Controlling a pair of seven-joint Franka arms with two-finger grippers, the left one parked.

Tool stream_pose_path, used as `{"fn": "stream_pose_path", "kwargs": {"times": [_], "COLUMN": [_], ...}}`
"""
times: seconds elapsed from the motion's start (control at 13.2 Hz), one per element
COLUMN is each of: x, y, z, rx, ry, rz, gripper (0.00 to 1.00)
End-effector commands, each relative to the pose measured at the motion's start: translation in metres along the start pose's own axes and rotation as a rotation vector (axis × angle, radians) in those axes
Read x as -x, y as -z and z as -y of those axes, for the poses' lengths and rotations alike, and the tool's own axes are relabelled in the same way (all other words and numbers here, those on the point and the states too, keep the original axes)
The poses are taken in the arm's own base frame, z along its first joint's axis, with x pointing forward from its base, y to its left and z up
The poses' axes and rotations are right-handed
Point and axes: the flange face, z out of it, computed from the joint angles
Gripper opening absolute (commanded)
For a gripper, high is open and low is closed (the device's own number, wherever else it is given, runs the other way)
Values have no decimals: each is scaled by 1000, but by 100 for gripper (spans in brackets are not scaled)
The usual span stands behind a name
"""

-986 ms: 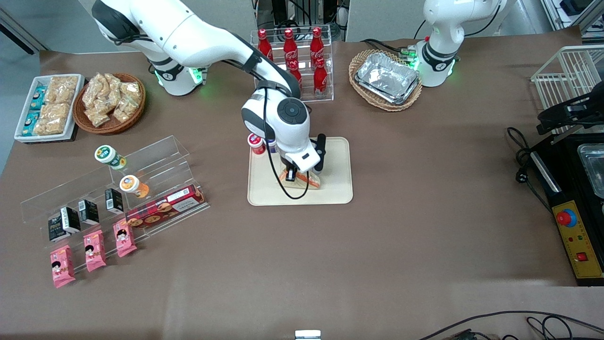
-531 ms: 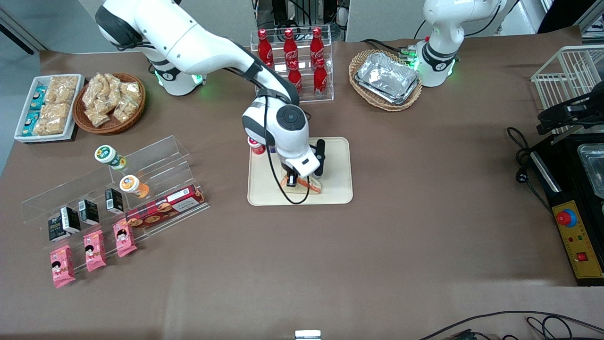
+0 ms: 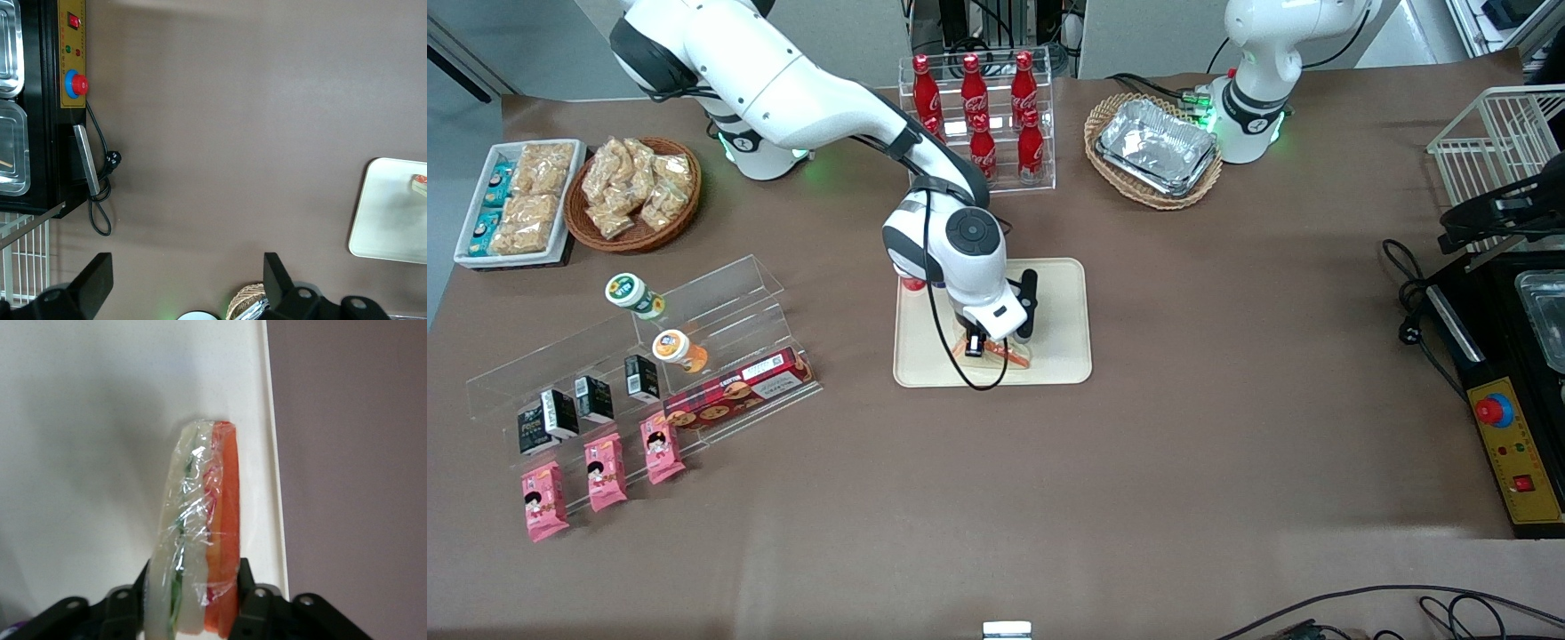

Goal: Place sandwich on tray

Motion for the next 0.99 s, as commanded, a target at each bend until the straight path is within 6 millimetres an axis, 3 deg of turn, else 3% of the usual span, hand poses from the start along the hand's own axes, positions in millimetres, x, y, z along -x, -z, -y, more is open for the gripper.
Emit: {"fn": "stream_pose_path", "kwargs": {"times": [0.0,0.15,0.3,0.38,0.53,0.76,0.91], "x": [-7,-6,2,12,34,108,165], "y": [0,6,26,44,101,181,219], "z": [-4,-7,-19,-31,-43,-89,-114], "rx": [12,2,3,4,-38,-107,-125], "ry": [-2,-18,-56,-88,-177,-370,-472], "rz": [-25,-37,-55,-66,-75,-115,-113], "gripper": [100,100,100,100,100,100,100]}}
